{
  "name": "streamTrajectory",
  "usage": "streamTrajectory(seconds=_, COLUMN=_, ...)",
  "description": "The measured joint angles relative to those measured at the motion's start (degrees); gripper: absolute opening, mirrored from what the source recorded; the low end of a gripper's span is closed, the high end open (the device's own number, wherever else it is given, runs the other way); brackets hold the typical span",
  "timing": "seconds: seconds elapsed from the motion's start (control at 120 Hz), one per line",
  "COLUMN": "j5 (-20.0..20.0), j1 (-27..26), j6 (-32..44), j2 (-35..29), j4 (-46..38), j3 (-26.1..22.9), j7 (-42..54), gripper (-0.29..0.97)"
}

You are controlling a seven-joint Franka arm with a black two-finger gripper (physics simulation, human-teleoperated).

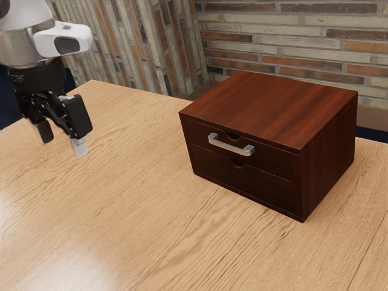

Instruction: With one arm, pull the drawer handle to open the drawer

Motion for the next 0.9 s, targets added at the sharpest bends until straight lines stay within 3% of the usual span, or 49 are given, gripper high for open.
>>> streamTrajectory(seconds=0.317, j5=0.3, j1=-1.6, j6=11.4, j2=-0.3, j4=1.6, j3=-0.9, j7=2.7, gripper=0.68)
streamTrajectory(seconds=0.433, j5=0.3, j1=-3.8, j6=12.7, j2=0.3, j4=1.6, j3=-1.5, j7=13.9, gripper=0.68)
streamTrajectory(seconds=0.667, j5=0.6, j1=-3.2, j6=13.8, j2=0.9, j4=0.1, j3=-1.5, j7=37.0, gripper=0.68)
streamTrajectory(seconds=0.8, j5=0.6, j1=-3.0, j6=17.8, j2=-5.2, j4=-11.9, j3=-1.8, j7=47.1, gripper=0.68)
streamTrajectory(seconds=0.9, j5=0.4, j1=-3.4, j6=23.2, j2=-6.1, j4=-18.2, j3=-2.1, j7=53.9, gripper=0.68)
